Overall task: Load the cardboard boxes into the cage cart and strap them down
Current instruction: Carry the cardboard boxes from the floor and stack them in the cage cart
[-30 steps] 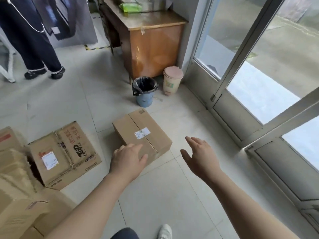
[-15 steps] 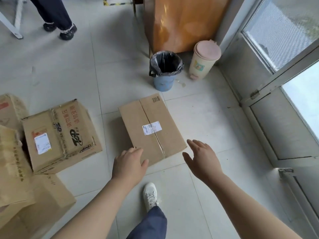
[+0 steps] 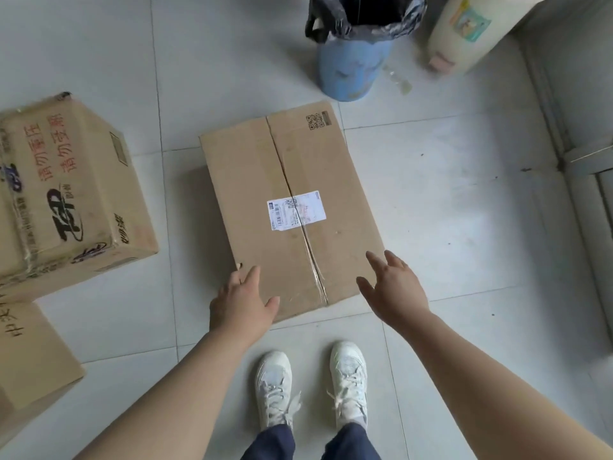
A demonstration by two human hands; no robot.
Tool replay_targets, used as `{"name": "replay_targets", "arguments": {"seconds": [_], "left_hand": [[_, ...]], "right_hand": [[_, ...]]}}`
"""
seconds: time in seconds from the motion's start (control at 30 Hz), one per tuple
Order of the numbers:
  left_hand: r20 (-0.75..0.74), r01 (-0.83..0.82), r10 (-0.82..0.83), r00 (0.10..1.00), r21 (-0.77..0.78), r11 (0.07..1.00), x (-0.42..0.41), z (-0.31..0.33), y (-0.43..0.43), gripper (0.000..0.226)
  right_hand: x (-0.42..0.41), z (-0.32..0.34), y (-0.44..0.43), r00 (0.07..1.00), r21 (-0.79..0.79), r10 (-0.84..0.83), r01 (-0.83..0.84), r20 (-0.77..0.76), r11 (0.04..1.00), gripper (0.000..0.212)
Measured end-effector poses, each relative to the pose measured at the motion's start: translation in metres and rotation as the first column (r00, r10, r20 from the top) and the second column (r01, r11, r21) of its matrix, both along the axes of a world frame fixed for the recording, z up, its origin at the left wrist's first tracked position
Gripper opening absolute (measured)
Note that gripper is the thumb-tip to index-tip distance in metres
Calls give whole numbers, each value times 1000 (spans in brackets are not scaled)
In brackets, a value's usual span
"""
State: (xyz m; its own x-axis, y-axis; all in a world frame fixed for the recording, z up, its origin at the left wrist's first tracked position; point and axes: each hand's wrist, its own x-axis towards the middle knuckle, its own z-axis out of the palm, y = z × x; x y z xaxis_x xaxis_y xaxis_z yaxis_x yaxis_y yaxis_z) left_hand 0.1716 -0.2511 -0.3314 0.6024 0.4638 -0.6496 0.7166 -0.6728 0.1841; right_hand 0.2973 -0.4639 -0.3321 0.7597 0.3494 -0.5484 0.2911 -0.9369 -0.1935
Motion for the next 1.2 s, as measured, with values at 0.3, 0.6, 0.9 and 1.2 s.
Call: {"name": "replay_targets", "arguments": {"seconds": [0.3,0.6,0.9,1.2], "left_hand": [[-165,-242,225,960,-91,966,-6,-148,-3,111],[63,-380,393,917,-154,912,-18,-178,-18,119],[87,-431,437,895,-83,898,-7,-92,22,105],[52,-497,500,864,-64,865,-13,53,61,83]], "right_hand": [[30,-150,-20,999,-113,-36,33,-24,993,101],[35,-171,-23,973,102,-207,217,-101,971,118],[35,-90,8,979,125,-204,203,-6,971,105],[52,60,53,987,10,-144,144,76,990,89]]}}
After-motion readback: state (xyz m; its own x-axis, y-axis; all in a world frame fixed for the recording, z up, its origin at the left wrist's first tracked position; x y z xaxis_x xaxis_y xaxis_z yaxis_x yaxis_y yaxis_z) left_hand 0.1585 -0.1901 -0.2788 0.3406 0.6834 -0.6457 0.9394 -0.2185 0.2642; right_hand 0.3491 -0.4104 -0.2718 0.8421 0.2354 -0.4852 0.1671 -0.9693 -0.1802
